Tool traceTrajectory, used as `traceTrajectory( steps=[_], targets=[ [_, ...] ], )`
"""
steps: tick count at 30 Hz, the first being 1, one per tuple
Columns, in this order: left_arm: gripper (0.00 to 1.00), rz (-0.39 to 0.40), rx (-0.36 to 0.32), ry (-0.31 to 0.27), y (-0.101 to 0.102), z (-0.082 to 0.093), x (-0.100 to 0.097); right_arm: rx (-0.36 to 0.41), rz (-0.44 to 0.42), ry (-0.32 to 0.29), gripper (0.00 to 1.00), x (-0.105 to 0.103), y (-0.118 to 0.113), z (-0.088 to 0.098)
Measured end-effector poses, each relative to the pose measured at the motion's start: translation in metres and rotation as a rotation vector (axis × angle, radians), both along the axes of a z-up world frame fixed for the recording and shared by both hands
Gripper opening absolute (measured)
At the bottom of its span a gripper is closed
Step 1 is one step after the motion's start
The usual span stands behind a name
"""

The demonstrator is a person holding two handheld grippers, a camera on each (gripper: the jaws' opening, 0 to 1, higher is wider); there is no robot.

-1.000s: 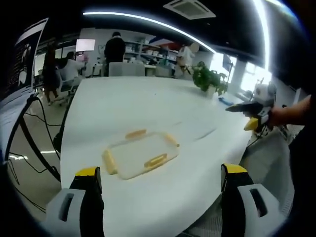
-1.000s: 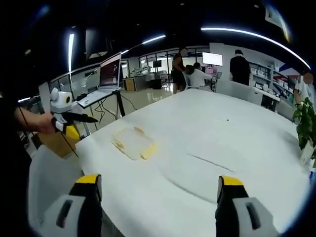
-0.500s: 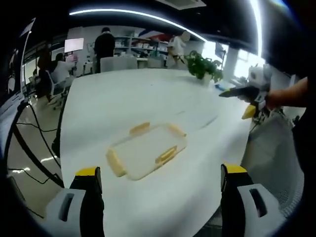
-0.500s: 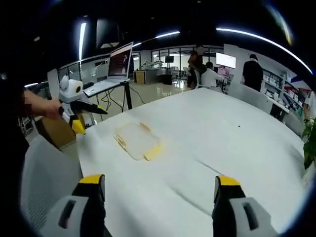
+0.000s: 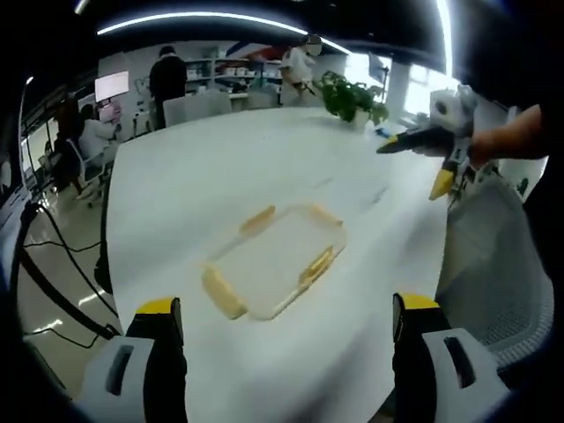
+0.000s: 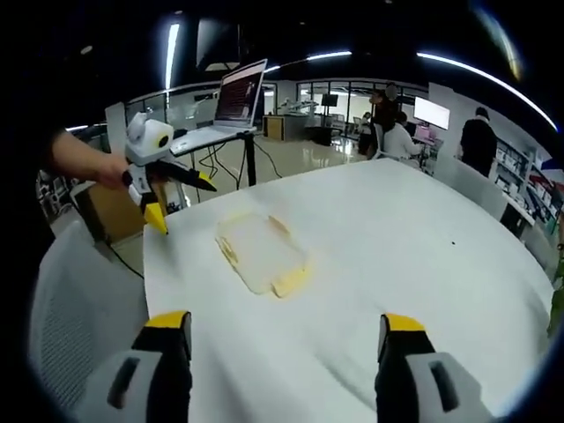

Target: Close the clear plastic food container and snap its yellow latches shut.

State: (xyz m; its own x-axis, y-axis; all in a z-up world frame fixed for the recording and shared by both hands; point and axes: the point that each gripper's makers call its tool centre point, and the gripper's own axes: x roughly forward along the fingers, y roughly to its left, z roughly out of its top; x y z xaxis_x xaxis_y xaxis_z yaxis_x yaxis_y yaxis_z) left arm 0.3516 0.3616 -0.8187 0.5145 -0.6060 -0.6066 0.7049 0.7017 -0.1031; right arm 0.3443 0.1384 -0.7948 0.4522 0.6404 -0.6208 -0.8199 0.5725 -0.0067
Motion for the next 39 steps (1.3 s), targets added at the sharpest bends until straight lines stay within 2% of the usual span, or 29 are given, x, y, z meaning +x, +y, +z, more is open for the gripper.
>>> traceTrajectory(
  steps=[6,19,39],
  targets=[
    [0.97,-0.038,0.033,0.008,0.005,-0.005,0.003,-0.017,0.037,0.002,0.86,0.005,0.007,-0.001],
    [0.96,-0.059,0.05,0.015,0.014,-0.01,0.014,-0.048,0.08,0.022,0.86,0.017,0.012,-0.009],
    [0.95,-0.173,0.103,0.037,0.028,-0.022,0.028,-0.118,0.23,0.029,0.81,0.037,0.032,-0.022]
  ],
)
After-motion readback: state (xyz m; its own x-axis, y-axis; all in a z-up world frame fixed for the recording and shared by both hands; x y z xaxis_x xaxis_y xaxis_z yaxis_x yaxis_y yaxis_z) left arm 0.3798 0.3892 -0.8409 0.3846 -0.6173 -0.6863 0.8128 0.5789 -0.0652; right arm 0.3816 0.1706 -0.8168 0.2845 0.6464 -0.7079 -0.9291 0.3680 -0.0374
